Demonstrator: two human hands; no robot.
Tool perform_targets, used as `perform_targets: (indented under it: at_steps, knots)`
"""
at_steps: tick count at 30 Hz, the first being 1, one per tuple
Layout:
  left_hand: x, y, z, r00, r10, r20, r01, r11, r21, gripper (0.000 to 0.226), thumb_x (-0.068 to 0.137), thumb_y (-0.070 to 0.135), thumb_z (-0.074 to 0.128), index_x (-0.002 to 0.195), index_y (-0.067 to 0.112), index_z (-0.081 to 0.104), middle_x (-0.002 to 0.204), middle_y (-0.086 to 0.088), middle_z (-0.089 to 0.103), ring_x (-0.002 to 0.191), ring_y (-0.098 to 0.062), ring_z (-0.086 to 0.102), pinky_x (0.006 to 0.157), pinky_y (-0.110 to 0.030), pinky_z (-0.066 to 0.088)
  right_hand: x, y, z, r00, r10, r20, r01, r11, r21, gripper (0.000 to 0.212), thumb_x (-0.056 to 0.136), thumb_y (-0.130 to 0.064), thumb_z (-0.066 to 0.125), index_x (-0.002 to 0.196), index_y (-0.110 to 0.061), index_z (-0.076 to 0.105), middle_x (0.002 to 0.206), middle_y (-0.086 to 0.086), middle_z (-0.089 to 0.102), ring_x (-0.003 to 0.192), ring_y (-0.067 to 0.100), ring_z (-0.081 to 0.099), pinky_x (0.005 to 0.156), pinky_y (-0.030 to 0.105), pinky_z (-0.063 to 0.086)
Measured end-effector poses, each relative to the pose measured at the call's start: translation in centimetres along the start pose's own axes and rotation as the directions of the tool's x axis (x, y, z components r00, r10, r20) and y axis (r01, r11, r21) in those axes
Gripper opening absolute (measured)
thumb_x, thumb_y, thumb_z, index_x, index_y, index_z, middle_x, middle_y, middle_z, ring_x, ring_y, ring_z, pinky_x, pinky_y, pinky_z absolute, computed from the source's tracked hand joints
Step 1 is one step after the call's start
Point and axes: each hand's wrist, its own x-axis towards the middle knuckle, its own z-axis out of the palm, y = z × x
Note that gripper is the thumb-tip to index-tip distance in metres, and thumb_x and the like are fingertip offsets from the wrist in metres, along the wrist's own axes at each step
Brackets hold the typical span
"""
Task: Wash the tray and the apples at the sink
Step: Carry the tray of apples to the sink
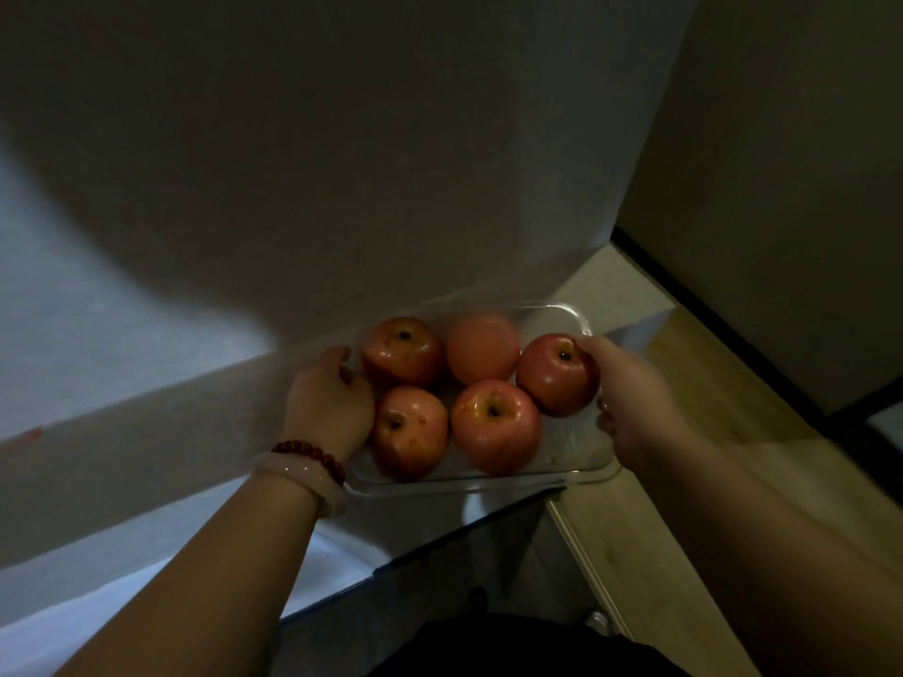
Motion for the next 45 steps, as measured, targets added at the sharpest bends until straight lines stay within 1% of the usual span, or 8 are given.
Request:
perform_targets:
  at_steps: [4,10,14,21,24,27,34,45]
  knots:
    - [-0.3,3.2,2.2,0.999,0.016,0.027,-0.018,0.999,0.04,0.044,0.095,0.012,0.044,0.139,0.014,0.046,0.133,-0.015,0.055,0.118,-0.032,0.054,0.097,-0.039,0.042,1.0,-0.2,-3.2,0.999,0.022,-0.036,-0.02,0.999,0.03,0.021,0.089,-0.044,0.06,0.091,-0.023,0.057,0.086,-0.002,0.052,0.073,0.013,0.043,0.064,0.03,0.035]
    - [-1.4,9.0,7.2,0.993,0.093,0.066,-0.095,0.995,0.032,0.043,0.096,0.012,0.046,0.139,0.01,0.046,0.134,-0.014,0.054,0.123,-0.03,0.05,0.102,-0.038,0.039,3.5,-1.3,-10.2,0.995,0.044,-0.089,-0.041,0.998,0.04,0.027,0.088,-0.046,0.059,0.095,-0.02,0.058,0.086,0.0,0.051,0.072,0.015,0.041,0.065,0.031,0.033]
    - [-2.3,12.8,12.0,0.989,0.137,0.058,-0.136,0.991,-0.014,0.023,0.095,0.009,0.046,0.111,0.015,0.061,0.093,-0.002,0.059,0.094,-0.024,0.057,0.078,-0.031,0.041,5.9,-1.6,-15.5,0.991,0.047,-0.126,-0.04,0.998,0.054,0.028,0.09,-0.045,0.058,0.101,-0.019,0.058,0.089,0.0,0.051,0.077,0.016,0.043,0.07,0.033,0.035]
    - [-3.5,19.0,19.1,0.975,0.205,0.083,-0.204,0.979,-0.014,0.031,0.096,0.012,0.045,0.124,0.013,0.057,0.1,0.002,0.057,0.091,-0.015,0.054,0.079,-0.028,0.042,9.6,-1.3,-23.6,0.978,0.058,-0.2,-0.043,0.996,0.078,0.028,0.09,-0.044,0.055,0.103,-0.019,0.061,0.087,-0.001,0.051,0.075,0.015,0.042,0.068,0.033,0.034]
    - [-4.3,21.9,22.5,0.96,0.238,0.147,-0.236,0.971,-0.034,0.021,0.097,0.011,0.044,0.101,0.023,0.06,0.085,0.008,0.052,0.078,-0.012,0.053,0.063,-0.025,0.038,11.0,-1.0,-27.4,0.968,0.083,-0.239,-0.058,0.992,0.108,0.024,0.089,-0.045,0.057,0.095,-0.022,0.06,0.088,0.0,0.052,0.077,0.016,0.043,0.068,0.033,0.035]
    - [-5.2,24.9,25.8,0.935,0.286,0.209,-0.279,0.958,-0.065,0.032,0.096,0.01,0.045,0.077,0.035,0.043,0.077,0.008,0.051,0.07,-0.009,0.052,0.056,-0.022,0.036,12.1,-0.4,-31.0,0.945,0.118,-0.305,-0.075,0.986,0.149,0.026,0.088,-0.046,0.058,0.097,-0.021,0.061,0.09,0.0,0.053,0.079,0.017,0.044,0.068,0.033,0.036]
    - [-5.5,31.4,32.5,0.849,0.411,0.333,-0.413,0.908,-0.067,0.02,0.093,0.006,0.047,0.093,0.025,0.05,0.075,0.012,0.05,0.066,0.001,0.045,0.054,-0.017,0.029,14.1,0.4,-37.7,0.867,0.191,-0.46,-0.08,0.965,0.251,0.025,0.088,-0.045,0.058,0.096,-0.021,0.058,0.092,0.0,0.051,0.079,0.016,0.044,0.067,0.031,0.036]
    - [-2.0,42.6,43.0,0.707,0.489,0.512,-0.496,0.858,-0.134,0.029,0.095,0.007,0.047,0.122,0.015,0.056,0.096,0.001,0.058,0.075,-0.006,0.051,0.059,-0.019,0.036,20.2,-1.4,-45.5,0.725,0.255,-0.64,-0.029,0.939,0.342,0.025,0.09,-0.045,0.057,0.104,-0.025,0.058,0.095,-0.001,0.051,0.077,0.015,0.044,0.062,0.029,0.035]
